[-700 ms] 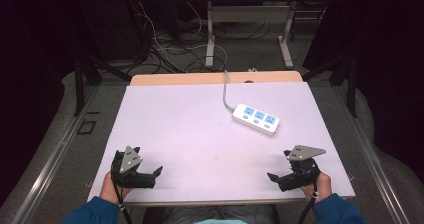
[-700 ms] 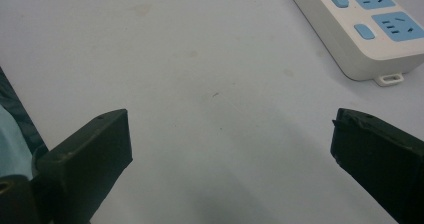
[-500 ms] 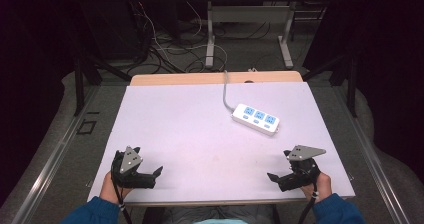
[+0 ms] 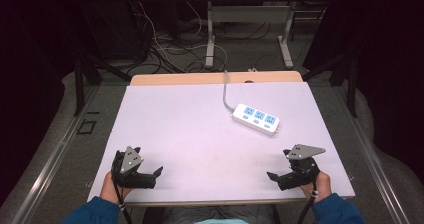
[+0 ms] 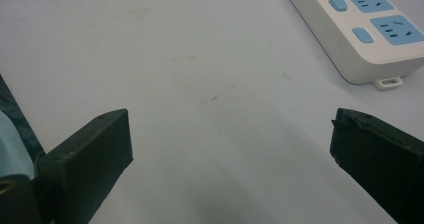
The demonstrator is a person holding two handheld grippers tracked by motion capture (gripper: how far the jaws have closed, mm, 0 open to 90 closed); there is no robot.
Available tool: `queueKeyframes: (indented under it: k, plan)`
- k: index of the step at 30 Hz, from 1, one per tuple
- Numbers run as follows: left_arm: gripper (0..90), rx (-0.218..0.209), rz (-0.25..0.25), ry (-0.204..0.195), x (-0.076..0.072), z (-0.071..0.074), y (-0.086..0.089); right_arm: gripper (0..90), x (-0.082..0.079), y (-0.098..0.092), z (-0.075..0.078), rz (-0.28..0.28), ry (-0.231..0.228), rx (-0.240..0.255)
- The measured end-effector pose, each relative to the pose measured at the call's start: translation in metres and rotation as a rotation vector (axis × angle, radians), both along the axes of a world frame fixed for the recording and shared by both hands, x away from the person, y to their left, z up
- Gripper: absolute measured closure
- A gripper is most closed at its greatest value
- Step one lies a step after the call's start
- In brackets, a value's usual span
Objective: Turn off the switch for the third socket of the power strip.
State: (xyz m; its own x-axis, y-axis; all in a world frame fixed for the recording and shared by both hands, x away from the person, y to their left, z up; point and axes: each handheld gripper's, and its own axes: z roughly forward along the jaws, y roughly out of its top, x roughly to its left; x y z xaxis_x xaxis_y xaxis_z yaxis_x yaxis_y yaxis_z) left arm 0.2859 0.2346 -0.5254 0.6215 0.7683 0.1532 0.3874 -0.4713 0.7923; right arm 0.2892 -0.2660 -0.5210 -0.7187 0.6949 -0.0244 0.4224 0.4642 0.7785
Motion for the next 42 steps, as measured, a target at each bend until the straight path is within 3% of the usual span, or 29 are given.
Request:
queueKeyframes:
  k: [7,16,27,28,42]
  plan:
    - [0.9,-0.006,-0.003,0.004,0.000,0.000,-0.001,3.0,0.005,0.004,0.002,0.004,0.015,-0.018]
    - [1.0,-0.004,-0.002,0.000,0.000,-0.001,-0.001,3.0,0.011,0.007,0.004,-0.008,-0.005,0.000]
    - [1.0,-0.006,0.001,0.001,0.000,-0.001,-0.001,3.1,0.021,0.009,0.008,-0.015,-0.016,-0.016]
    - [1.0,-0.006,0.001,0.000,0.000,-0.001,-0.001,3.1,0.022,0.009,0.009,-0.019,-0.001,-0.014]
    - [1.0,-0.006,0.000,0.000,0.000,-0.001,-0.001,3.7,0.038,0.009,0.011,-0.043,-0.005,-0.018]
